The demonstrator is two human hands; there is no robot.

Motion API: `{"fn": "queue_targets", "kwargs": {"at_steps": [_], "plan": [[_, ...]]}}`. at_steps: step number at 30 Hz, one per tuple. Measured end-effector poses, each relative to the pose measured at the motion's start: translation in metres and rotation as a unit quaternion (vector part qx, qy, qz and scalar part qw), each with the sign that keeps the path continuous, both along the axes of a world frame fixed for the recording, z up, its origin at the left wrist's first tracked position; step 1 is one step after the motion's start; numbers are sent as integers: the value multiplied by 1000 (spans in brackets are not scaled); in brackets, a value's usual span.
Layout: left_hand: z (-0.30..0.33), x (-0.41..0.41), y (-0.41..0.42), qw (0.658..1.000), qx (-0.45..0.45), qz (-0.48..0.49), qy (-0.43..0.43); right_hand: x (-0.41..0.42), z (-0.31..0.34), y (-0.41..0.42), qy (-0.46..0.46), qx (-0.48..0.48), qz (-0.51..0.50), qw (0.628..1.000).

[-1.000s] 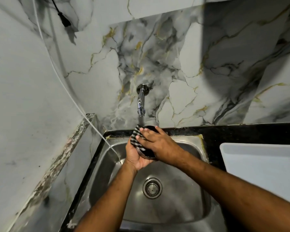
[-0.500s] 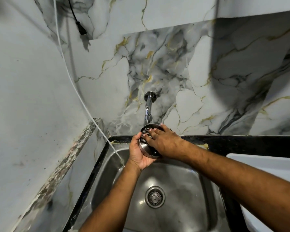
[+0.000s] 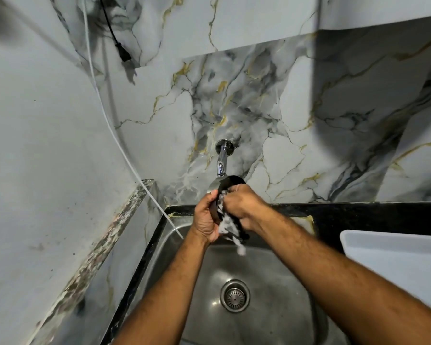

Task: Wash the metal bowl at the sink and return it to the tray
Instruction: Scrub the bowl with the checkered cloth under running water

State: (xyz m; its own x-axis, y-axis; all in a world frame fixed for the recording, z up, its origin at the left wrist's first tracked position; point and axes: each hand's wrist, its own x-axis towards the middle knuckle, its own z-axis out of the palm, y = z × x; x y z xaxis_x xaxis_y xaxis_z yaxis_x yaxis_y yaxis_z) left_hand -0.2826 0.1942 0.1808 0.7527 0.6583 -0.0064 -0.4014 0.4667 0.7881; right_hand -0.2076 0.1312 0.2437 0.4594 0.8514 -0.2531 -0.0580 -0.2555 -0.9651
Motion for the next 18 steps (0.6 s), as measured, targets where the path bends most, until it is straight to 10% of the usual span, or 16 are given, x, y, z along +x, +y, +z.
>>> {"fn": "queue_targets", "kwargs": {"at_steps": [4,11,13,16,18], "plan": [[7,-1,2,1000,-14,13,-14,-14,-10,-6,-40,71,-70,994],[19,-25,21,999,-11,-45,14,16,-26,-35,-310,157,297,890],[16,-27,19,997,-16,-61,38,38,-19,-35,-483,103,399,773],[10,-28,10,994,-33,-80,73,53,-10,-28,-744,2,450,494],[8,-27,11,993,-45,-75,78,54,-14,-27,-817,-29,411,404]]}}
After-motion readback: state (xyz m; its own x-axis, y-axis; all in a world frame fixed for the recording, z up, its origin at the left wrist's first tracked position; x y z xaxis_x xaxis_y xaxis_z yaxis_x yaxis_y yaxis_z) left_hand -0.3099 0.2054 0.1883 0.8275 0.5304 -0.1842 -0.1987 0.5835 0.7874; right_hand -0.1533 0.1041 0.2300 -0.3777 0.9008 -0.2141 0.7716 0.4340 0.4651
